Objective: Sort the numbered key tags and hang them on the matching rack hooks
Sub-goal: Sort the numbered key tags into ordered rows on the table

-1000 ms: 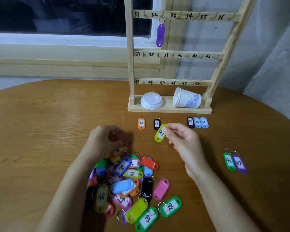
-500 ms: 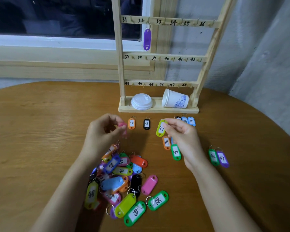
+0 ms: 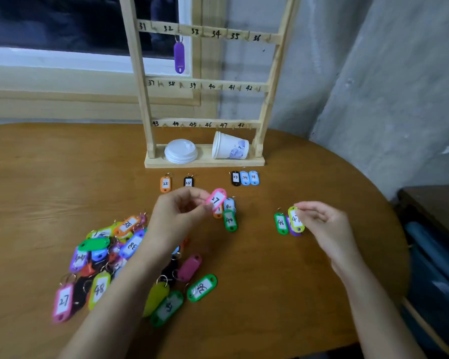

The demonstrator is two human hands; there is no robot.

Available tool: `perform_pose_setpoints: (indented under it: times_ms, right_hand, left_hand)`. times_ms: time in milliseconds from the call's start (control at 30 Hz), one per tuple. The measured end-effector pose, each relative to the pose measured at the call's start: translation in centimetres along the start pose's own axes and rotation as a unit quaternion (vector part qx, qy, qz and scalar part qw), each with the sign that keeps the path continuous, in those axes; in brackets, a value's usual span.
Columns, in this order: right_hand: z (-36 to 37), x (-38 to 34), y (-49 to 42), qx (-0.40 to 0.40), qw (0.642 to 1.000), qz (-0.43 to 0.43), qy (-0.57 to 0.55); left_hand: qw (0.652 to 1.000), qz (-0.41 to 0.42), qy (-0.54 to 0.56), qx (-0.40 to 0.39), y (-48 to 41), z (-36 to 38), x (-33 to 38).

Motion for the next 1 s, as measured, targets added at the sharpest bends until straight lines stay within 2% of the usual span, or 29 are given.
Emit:
perform_pose_setpoints:
  times_ms: [233,433,667,867,1000]
  right_hand:
    - [-1.3,2.6,1.0,0.015,0.989,-0.014,0.148]
    - [-1.2,2.4,1.3,0.028,0.978,-0.034,0.202]
    - [0.2,-0.3,1.0,0.032,0.982,-0.071,0.174]
    - [7.3,-4.2,1.1,-0.079,0.987,-0.118,0.08]
    - [12.1,-5.9,1.8,-0.144,0.983,-0.109,0.016]
  left_hand:
    - [0.999,-0.024,-0.041,0.0,0.2,0.1,-1.1]
    - [0.998,-0.024,-0.048,0.016,0.5,-0.3,-1.1]
    - [0.999,-0.034,-0.039,0.016,0.1,-0.4,-1.1]
    - [0.999,-0.044,0.002,0.016,-0.2,-0.7,-1.1]
    - [0.999,-0.043,0.018,0.017,-0.3,-1.0,-1.1]
Point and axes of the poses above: each hand's wrist, its own y-axis away from the middle knuckle, its own z-axis out of the palm, x = y × z, the point moved 6 cm from there along -y, towards the middle knuckle, and after that the axes turned 1 degree about -z, right-handed, at the moved point
